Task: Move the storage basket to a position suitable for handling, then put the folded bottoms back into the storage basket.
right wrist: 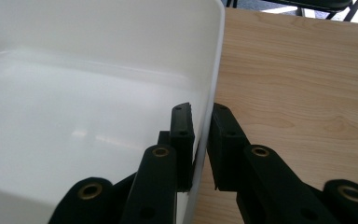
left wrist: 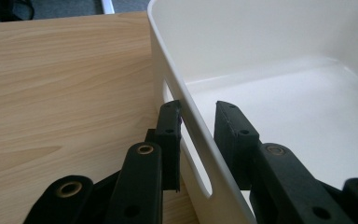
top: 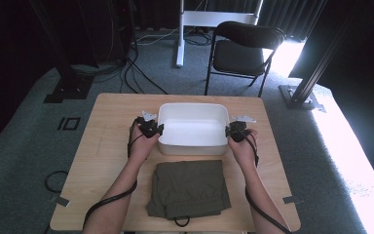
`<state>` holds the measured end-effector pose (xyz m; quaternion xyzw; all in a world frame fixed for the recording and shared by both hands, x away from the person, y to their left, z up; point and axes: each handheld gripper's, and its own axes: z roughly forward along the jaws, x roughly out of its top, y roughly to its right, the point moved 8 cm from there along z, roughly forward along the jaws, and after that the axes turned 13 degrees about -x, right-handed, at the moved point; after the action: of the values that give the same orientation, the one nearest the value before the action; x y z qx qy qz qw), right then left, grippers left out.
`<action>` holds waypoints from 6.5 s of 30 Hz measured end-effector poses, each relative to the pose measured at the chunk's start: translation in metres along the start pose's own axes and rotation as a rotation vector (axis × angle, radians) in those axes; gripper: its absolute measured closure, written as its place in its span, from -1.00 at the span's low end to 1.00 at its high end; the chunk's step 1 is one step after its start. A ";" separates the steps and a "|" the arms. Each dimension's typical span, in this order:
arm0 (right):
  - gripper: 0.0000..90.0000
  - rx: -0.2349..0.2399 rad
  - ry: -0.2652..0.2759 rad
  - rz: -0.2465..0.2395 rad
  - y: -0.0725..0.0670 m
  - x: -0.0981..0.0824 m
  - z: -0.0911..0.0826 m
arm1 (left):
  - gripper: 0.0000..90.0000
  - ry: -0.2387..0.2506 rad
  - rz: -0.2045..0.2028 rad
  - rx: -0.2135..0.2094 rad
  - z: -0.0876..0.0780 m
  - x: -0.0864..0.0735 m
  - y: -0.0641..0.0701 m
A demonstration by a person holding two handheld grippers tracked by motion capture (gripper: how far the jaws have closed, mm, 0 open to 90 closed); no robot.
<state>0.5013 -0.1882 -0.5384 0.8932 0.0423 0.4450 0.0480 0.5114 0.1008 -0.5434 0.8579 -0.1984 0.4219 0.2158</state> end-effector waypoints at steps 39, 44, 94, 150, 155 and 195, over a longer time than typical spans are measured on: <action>0.65 -0.042 -0.007 0.061 0.055 -0.006 0.001 | 0.61 -0.035 0.027 -0.051 0.038 0.018 0.038; 0.54 -0.039 0.006 0.055 0.055 -0.003 0.000 | 0.60 -0.035 0.033 -0.061 0.037 0.020 0.038; -0.70 0.238 0.271 -0.113 -0.003 -0.009 -0.107 | -0.63 -0.006 0.170 -0.289 -0.062 -0.010 0.079; -0.69 0.341 0.005 -0.166 -0.057 -0.147 -0.089 | -0.64 -0.197 0.023 -0.269 -0.081 -0.152 0.086; -0.69 0.343 -0.035 -0.183 -0.058 -0.150 -0.087 | -0.65 -0.203 0.054 -0.255 -0.081 -0.153 0.085; 0.77 0.483 0.061 -0.176 -0.050 -0.082 -0.160 | 0.75 0.015 0.100 -0.431 -0.104 -0.079 0.119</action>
<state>0.3226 -0.1407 -0.5131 0.8579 0.2264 0.4428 -0.1294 0.3380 0.0701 -0.5263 0.7778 -0.3248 0.3865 0.3743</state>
